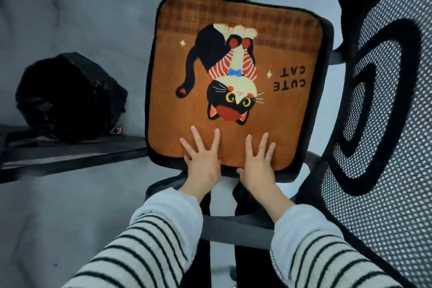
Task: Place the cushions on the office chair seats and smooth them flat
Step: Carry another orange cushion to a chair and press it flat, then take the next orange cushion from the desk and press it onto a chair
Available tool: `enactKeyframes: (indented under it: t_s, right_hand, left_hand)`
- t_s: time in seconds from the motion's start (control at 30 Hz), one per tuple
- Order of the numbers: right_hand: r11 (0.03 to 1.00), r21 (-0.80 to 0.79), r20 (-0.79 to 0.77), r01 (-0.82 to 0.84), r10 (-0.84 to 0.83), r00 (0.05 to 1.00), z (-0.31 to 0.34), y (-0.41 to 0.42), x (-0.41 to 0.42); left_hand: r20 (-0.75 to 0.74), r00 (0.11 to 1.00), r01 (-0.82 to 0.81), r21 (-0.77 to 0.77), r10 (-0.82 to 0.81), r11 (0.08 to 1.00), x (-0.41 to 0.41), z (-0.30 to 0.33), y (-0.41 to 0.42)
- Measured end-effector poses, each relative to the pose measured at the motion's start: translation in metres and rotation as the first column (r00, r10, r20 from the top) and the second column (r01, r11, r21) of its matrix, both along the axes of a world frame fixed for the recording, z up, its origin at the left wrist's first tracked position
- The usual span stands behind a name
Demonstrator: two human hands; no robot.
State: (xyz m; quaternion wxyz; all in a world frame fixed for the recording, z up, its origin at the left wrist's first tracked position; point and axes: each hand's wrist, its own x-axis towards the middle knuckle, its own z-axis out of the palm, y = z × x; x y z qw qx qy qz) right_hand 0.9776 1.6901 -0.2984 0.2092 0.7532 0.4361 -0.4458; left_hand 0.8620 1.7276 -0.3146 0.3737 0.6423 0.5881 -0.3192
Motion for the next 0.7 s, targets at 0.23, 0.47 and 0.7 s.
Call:
enactKeyframes:
  t_s: [0.23, 0.47, 0.7]
  right_hand:
    - [0.987, -0.145, -0.113, -0.061, 0.045, 0.993, 0.023, 0.029, 0.018]
    - [0.931, 0.192, -0.228, -0.309, 0.349, 0.909, 0.140, 0.054, 0.013]
    - [0.794, 0.415, -0.359, -0.445, 0.592, 0.722, 0.276, 0.001, -0.061]
  left_hand:
    - [0.008, 0.999, 0.041, -0.118, -0.040, 0.992, -0.012, 0.033, 0.037]
    - [0.275, 0.866, -0.483, 0.240, 0.418, 0.842, -0.040, 0.167, -0.012]
    - [0.373, 0.592, -0.804, 0.323, 0.714, 0.499, -0.107, 0.306, -0.136]
